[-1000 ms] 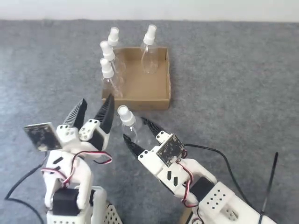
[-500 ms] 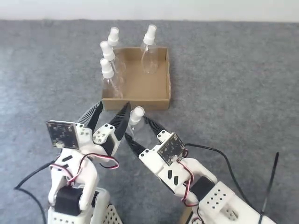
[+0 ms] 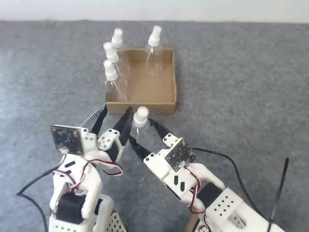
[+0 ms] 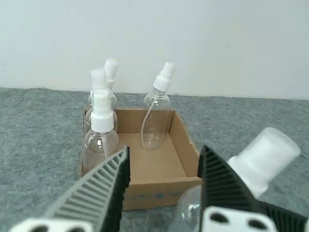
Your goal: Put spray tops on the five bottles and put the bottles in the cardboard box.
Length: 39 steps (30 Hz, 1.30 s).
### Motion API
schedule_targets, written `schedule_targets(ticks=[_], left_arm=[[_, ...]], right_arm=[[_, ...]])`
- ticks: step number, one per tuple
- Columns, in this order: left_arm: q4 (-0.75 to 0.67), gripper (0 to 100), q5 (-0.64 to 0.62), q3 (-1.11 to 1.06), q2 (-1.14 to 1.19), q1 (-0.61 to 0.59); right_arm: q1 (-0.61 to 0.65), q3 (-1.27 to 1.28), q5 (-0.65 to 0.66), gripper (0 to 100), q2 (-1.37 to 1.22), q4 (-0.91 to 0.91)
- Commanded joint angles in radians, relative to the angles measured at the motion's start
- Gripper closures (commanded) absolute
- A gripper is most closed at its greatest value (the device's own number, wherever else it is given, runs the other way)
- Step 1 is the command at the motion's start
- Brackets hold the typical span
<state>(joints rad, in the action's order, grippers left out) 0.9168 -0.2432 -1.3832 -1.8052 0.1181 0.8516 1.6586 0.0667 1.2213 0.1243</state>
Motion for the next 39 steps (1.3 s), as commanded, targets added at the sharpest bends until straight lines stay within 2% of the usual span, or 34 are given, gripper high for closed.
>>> schedule_targets(ticks=[1,13,28,39], left_arm=[[0.02,79,0.051,-0.005,-0.014,0.055],[0.02,79,0.051,-0.004,-0.015,0.054],[-0.031,79,0.048,0.03,-0.017,-0.101],[0.025,78,0.055,0.022,-0.017,-0.359]], right_arm=[[-0.002,-0.006,0.006,92.3,0.03,0.031],[-0.042,-0.006,0.006,92.3,0.028,0.031],[-0.079,0.026,0.006,92.3,0.028,-0.004],[-0.139,0.026,0.005,92.3,0.027,-0.062]])
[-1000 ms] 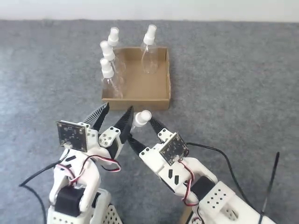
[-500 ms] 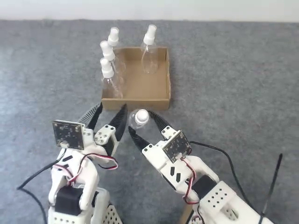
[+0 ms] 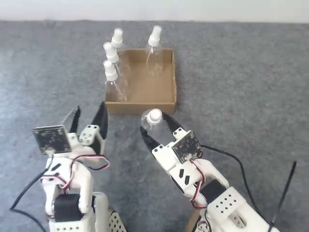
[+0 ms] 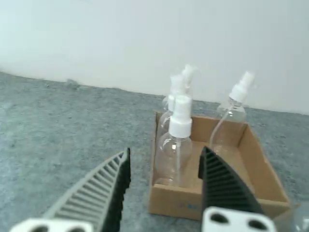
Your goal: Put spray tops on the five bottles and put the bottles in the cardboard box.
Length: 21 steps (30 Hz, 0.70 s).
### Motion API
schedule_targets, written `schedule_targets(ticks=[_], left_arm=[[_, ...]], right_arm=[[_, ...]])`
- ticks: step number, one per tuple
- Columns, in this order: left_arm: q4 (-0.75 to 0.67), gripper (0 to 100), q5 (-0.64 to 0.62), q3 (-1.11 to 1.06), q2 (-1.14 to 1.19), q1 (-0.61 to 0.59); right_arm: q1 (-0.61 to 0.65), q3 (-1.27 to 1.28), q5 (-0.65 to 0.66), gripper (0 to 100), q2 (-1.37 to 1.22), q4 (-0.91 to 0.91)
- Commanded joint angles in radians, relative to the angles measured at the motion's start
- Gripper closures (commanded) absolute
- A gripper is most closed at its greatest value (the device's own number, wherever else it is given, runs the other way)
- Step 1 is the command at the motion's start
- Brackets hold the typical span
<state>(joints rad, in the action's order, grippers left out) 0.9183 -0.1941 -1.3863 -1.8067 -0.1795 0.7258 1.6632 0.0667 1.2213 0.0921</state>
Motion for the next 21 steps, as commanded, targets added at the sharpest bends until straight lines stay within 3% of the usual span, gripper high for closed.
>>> schedule_targets(ticks=[1,16,21], left_arm=[[0.035,78,0.006,0.025,-0.015,-0.075],[0.081,78,0.009,-0.11,-0.015,-0.092],[0.074,78,0.115,-0.142,-0.015,-0.092]], right_arm=[[-0.013,0.02,0.006,92.3,0.028,-0.053],[-0.03,0.02,0.009,92.3,0.028,-0.101],[-0.062,0.017,0.006,92.3,0.028,-0.101]])
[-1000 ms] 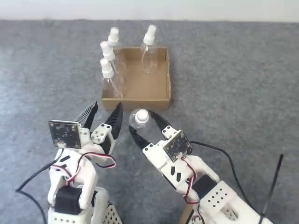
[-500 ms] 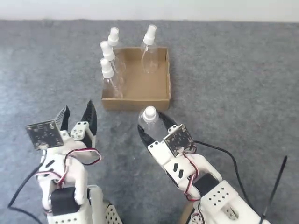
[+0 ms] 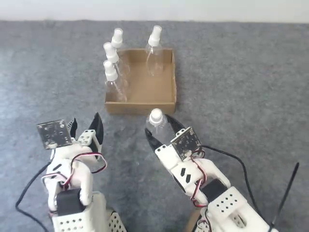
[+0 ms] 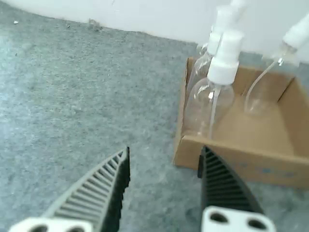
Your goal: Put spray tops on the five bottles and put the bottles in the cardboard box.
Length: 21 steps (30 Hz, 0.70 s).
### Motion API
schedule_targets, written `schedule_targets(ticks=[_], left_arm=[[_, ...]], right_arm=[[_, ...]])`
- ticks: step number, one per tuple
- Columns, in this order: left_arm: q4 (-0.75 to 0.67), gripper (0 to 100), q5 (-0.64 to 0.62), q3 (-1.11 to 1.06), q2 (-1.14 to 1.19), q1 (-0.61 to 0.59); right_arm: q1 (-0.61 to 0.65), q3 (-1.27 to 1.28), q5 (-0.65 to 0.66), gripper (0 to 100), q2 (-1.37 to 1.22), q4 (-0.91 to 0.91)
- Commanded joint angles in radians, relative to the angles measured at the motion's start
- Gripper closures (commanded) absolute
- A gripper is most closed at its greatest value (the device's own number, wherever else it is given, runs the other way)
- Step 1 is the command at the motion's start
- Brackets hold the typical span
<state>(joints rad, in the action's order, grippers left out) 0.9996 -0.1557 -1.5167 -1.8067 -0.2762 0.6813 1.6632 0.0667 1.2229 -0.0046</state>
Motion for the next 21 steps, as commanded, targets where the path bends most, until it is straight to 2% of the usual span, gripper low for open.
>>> schedule_targets(ticks=[1,6,16,21], left_arm=[[-0.02,78,0.086,-0.028,-0.015,0.005],[-0.097,78,0.094,-0.096,-0.015,0.003],[-0.104,78,0.094,-0.12,-0.015,0.034],[-0.104,78,0.095,-0.12,-0.015,0.029]], right_arm=[[-0.018,0.017,0.006,92.3,0.027,-0.004],[-0.018,0.017,0.006,92.3,0.027,-0.004],[-0.044,-0.028,0.011,92.3,0.025,-0.018],[-0.045,-0.192,0.006,92.3,0.025,-0.286]])
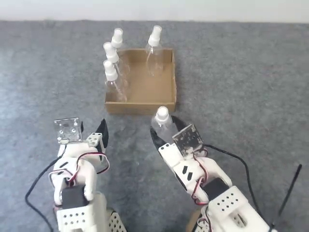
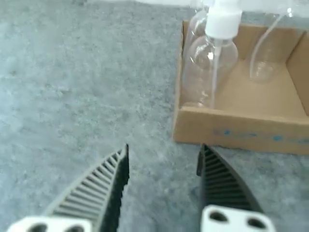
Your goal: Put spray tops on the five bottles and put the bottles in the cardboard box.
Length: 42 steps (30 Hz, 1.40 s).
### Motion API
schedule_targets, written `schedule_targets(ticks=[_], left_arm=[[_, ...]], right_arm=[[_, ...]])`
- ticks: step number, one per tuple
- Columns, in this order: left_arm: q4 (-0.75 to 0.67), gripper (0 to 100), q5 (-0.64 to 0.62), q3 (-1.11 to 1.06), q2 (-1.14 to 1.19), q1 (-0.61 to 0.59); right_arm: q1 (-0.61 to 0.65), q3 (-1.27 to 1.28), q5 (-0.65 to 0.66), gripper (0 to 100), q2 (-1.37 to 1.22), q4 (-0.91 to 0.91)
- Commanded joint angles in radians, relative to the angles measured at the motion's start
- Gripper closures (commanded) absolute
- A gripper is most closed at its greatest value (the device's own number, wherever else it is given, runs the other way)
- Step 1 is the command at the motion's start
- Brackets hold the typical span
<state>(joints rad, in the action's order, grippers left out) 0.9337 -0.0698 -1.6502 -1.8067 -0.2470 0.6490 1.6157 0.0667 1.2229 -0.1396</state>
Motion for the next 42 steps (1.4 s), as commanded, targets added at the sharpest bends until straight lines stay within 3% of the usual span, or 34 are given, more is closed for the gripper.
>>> schedule_targets(ticks=[1,4,19,36,42], left_arm=[[-0.038,78,0.009,0.012,-0.015,0.0],[-0.038,78,0.009,0.012,-0.015,0.0],[-0.04,78,0.011,0.004,-0.015,0.003],[-0.04,78,0.012,0.002,-0.015,0.0],[-0.04,78,0.012,0.002,-0.015,0.0]], right_arm=[[-0.013,-0.183,0.005,92.3,0.027,-0.203],[-0.012,-0.272,0.003,92.3,0.027,-0.297],[-0.007,-0.551,0.005,92.3,-0.008,-0.308],[-0.013,-0.89,0.005,92.3,-0.437,-0.297],[-0.062,-0.928,0.005,92.3,-0.582,-0.133]])
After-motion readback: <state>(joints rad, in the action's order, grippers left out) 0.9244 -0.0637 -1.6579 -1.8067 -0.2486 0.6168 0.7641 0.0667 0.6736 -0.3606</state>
